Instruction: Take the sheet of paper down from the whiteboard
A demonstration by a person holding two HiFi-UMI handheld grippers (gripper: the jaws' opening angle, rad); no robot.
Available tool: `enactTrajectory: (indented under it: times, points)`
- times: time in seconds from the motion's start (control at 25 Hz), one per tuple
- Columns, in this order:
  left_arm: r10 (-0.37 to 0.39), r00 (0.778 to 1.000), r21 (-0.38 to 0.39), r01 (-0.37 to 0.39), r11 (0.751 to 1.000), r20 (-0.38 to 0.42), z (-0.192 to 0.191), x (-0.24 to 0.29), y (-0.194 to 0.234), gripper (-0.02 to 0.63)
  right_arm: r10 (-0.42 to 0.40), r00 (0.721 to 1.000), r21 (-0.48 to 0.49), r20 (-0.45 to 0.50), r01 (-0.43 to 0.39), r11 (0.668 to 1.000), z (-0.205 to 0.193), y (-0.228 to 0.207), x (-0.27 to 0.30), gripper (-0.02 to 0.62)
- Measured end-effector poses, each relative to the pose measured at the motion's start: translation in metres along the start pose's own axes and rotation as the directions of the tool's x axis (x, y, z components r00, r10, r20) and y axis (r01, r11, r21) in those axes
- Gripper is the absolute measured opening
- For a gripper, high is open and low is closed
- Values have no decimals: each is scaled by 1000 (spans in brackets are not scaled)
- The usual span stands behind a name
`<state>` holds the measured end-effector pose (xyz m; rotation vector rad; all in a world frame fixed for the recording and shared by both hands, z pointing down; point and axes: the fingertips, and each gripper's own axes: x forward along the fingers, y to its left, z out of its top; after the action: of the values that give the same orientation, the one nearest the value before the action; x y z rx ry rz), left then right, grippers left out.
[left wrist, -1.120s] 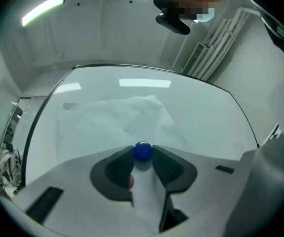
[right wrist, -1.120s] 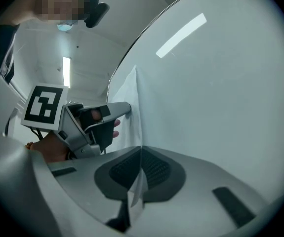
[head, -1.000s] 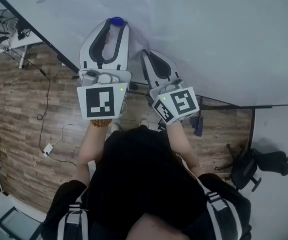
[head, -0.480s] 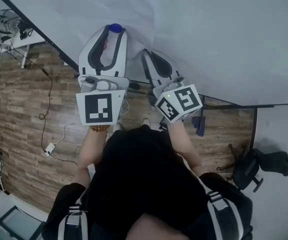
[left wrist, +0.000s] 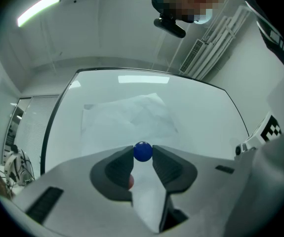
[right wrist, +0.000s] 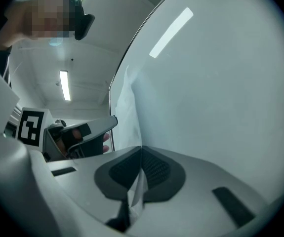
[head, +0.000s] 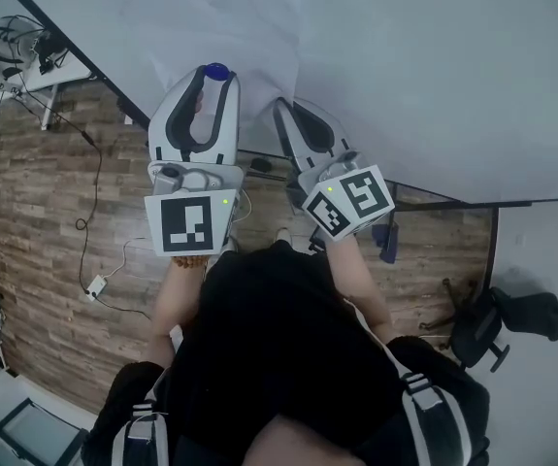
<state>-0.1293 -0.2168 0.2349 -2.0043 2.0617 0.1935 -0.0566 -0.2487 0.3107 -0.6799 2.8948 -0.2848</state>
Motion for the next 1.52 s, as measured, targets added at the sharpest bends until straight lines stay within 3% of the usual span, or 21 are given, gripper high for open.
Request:
enactTrajectory:
  times: [0.8,1.08,1.52]
  points:
    - [-16,1000,-51,16,999,0,-4,-41,13,126,7,1000,50,1,-7,999,-11,33,-13,-2]
    - [-59,998,-71,58,996,-18,-7,-53,3,126,-38,999,58,9,37,998,-7,37,-34,-2]
    - [-138,990,-97,135,986,-32,-19,-73,-22,126,-173,985,16,5,173,985,-11,28,-86,-2]
